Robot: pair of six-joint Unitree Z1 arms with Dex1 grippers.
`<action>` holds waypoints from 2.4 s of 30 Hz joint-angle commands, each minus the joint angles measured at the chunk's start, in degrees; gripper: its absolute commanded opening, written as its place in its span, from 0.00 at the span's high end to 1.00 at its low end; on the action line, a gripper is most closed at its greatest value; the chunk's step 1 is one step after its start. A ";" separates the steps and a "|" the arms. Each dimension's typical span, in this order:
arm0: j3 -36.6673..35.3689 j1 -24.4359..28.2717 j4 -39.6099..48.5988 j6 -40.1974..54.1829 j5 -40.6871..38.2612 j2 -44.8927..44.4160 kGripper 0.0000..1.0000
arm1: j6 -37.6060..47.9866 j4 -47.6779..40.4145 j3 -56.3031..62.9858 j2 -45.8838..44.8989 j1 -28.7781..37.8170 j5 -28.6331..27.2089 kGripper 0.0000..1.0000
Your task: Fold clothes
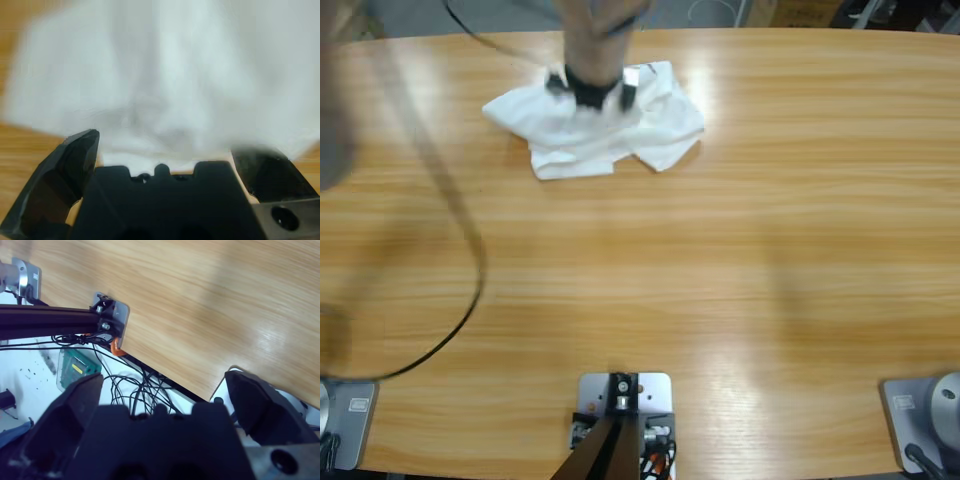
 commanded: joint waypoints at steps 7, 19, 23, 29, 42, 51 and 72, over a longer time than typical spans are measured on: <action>-34.33 5.64 6.91 7.41 -6.60 -0.87 0.00 | 1.90 1.33 2.04 -4.11 0.38 2.11 0.01; -35.02 7.10 -6.08 14.96 -10.66 7.59 0.00 | 2.01 1.98 3.82 -4.62 0.38 2.37 0.01; -35.02 7.38 -6.47 14.74 -12.93 9.70 0.00 | 1.87 1.45 3.92 -4.09 0.38 2.54 0.01; -34.89 9.54 -6.14 14.02 -18.59 11.26 0.00 | 2.15 1.71 4.15 -4.55 0.38 2.77 0.01; -34.58 12.27 2.83 10.68 -22.93 12.90 0.00 | 3.12 2.08 3.61 -5.39 0.39 3.51 0.01; -34.51 14.31 9.21 11.40 -22.51 13.09 0.00 | 3.08 1.84 3.27 -5.22 0.39 3.48 0.01; -22.91 15.31 9.49 18.80 -22.85 6.90 0.00 | 3.56 0.45 3.89 -6.62 0.41 3.42 0.01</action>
